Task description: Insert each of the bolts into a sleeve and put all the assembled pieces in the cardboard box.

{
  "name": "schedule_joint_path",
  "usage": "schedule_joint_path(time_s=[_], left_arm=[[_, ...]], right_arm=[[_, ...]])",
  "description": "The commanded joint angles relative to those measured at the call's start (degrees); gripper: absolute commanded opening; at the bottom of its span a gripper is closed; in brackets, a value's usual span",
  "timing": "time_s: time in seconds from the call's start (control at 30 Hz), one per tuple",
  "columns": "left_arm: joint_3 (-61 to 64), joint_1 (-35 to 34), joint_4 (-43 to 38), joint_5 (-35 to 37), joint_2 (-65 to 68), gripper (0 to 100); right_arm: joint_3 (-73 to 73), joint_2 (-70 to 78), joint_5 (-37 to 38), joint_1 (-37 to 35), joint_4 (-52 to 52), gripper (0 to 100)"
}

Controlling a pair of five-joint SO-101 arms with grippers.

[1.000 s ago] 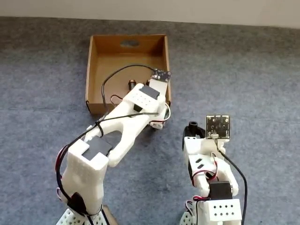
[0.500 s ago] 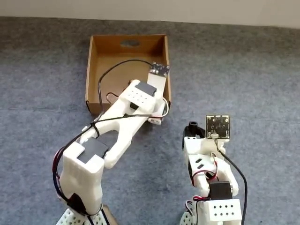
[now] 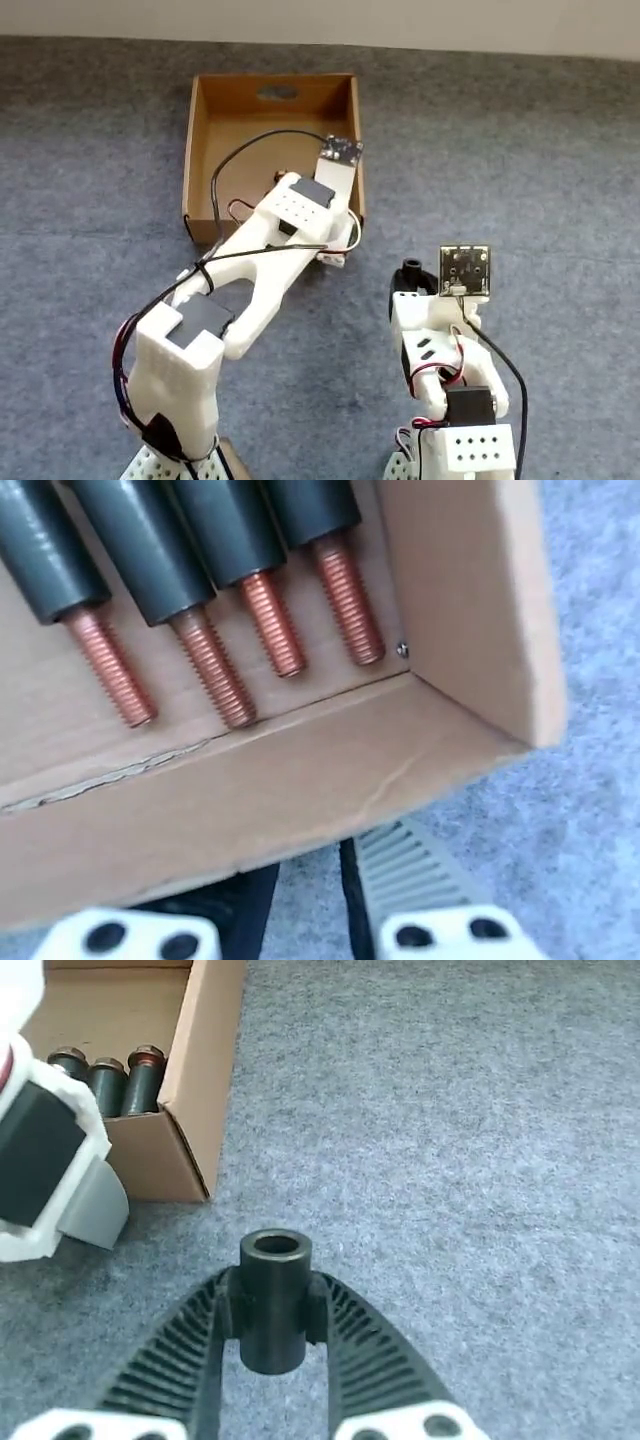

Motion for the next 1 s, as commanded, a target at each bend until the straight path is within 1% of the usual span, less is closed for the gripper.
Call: schedule_joint_path(time_s=[0.0,0.13,0.3,0.5,0.63,0.73,0.8,0.9,0.97], left_arm=[[-0.3,-0.3,-1.1,-0.6,0.4,3],[-0.3,-0.2,-0.9,-0.6,0.3,3],[0.8,2.1,2.9,-0.6,-4.1,2],[10.9,3.8,3.3,-0.5,-16.8,2],[18.2,2.2,3.3,-0.5,-24.8,2],[21.5,0.1,3.3,-0.5,-29.8,3],[22.8,-0.8,1.3,-0.5,-31.7,3],[24.5,-1.5,-4.2,-0.5,-31.9,3],[25.7,-1.3,-7.4,-0.3,-31.0,7]], right_arm=[[-0.5,-0.8,-0.3,-0.2,-0.7,0.5],[-0.5,-0.8,-0.3,-0.2,-0.7,0.5],[-0.5,-0.8,-0.2,-0.2,-0.7,0.5],[-0.5,-0.8,-0.2,-0.2,-0.7,0.5],[-0.5,-0.8,-0.2,-0.2,-0.7,0.5],[-0.5,-0.8,-0.2,-0.2,-0.7,0.5],[-0.5,-0.8,-0.2,-0.2,-0.7,0.5],[-0.5,-0.8,-0.2,-0.2,-0.7,0.5],[-0.5,-0.8,-0.2,-0.2,-0.7,0.5]])
